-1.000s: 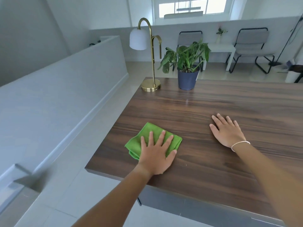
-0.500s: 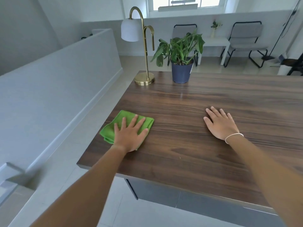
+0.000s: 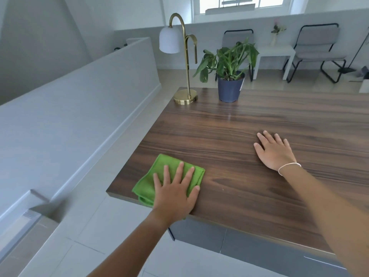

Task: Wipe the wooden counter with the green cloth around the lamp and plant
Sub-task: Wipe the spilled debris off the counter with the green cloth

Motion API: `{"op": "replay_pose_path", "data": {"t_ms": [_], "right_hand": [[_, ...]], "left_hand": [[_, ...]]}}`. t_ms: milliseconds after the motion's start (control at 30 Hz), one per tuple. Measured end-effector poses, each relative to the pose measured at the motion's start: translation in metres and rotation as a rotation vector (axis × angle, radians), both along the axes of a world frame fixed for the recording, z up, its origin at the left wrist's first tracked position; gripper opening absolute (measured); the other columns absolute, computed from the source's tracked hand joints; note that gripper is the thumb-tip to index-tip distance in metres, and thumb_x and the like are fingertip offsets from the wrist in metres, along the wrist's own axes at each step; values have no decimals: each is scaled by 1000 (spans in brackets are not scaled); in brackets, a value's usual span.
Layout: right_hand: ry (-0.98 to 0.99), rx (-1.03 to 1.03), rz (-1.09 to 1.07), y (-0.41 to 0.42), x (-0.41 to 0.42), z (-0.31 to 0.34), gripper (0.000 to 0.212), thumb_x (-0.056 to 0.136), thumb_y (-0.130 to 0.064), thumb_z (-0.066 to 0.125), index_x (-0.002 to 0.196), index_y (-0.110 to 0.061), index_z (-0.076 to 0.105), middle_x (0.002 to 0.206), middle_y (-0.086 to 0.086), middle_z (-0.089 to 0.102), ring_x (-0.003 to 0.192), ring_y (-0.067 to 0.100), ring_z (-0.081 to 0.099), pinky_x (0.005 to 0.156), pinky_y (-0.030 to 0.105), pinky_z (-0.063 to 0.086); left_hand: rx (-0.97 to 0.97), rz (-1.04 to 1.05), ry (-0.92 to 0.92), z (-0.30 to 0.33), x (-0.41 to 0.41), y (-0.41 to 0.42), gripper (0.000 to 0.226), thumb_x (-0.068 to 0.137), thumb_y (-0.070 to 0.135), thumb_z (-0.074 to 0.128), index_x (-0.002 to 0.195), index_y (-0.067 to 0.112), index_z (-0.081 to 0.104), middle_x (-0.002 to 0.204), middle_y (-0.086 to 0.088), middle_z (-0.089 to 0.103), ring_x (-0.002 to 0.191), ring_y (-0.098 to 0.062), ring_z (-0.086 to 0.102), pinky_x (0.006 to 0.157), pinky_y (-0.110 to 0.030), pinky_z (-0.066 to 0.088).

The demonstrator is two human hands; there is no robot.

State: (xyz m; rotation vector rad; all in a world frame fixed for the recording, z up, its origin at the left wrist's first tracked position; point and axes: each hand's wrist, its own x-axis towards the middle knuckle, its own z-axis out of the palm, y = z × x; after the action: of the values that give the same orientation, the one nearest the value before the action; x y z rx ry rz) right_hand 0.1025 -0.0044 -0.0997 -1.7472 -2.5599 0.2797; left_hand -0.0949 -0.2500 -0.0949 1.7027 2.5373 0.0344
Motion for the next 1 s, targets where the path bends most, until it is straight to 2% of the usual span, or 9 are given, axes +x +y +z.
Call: {"op": "replay_pose_path", "data": {"t_ms": [133, 300, 633, 700, 767, 833, 1000], "right_hand": [[7, 6, 4, 0, -1, -1, 56, 99, -44, 20, 151, -25, 15, 161, -5, 7, 148, 25, 5, 119, 43, 3], [10, 22, 7, 1, 1, -2, 55, 99, -44, 20, 151, -25, 15, 161, -4, 8, 148, 25, 6, 119, 42, 4], [19, 16, 7, 2, 2, -3, 55, 99, -43, 19, 151, -26, 13, 161, -6, 5, 148, 23, 3, 119, 40, 1], [15, 11, 3, 1, 1, -2, 55, 99, -44, 20, 151, -26, 14, 161, -6, 6, 148, 23, 4, 119, 40, 2], [22, 10, -6, 1, 0, -1, 55, 99, -44, 21, 151, -26, 16, 161, -5, 8, 148, 24, 6, 120, 41, 3], [27, 8, -21, 0, -2, 0, 55, 99, -43, 24, 150, -25, 18, 160, -5, 10, 148, 25, 8, 119, 42, 4], [96, 15, -15, -15, -35, 10, 55, 98, -42, 30, 149, -22, 23, 159, -1, 17, 147, 28, 12, 119, 43, 6]], "left_hand": [[-4, -118, -46, 0, 34, 42, 75, 76, 62, -4, 146, 38, 0, 160, 4, -3, 145, -39, -7, 111, -63, -6], [-21, -139, -114, 2, 32, 95, 59, 91, 58, 17, 146, 42, 3, 160, 8, -4, 145, -36, -11, 112, -61, -10], [-43, -70, -158, 7, -11, 134, 59, 90, 60, 19, 145, 44, 6, 159, 12, -3, 146, -32, -8, 115, -57, -7], [12, -77, -271, 12, -16, 130, 58, 92, 56, 23, 146, 40, 11, 159, 9, 2, 147, -28, -4, 116, -52, -6], [154, -49, -439, 18, -30, 121, 55, 94, 48, 31, 146, 33, 21, 159, 3, 12, 147, -24, 4, 119, -44, 1], [275, 13, -517, 22, -54, 107, 51, 96, 41, 36, 145, 27, 29, 158, -1, 19, 147, -24, 10, 120, -39, 7], [288, 133, -356, 18, -119, 71, 48, 97, 31, 37, 143, 20, 34, 155, -8, 25, 144, -28, 19, 119, -41, 14]]}}
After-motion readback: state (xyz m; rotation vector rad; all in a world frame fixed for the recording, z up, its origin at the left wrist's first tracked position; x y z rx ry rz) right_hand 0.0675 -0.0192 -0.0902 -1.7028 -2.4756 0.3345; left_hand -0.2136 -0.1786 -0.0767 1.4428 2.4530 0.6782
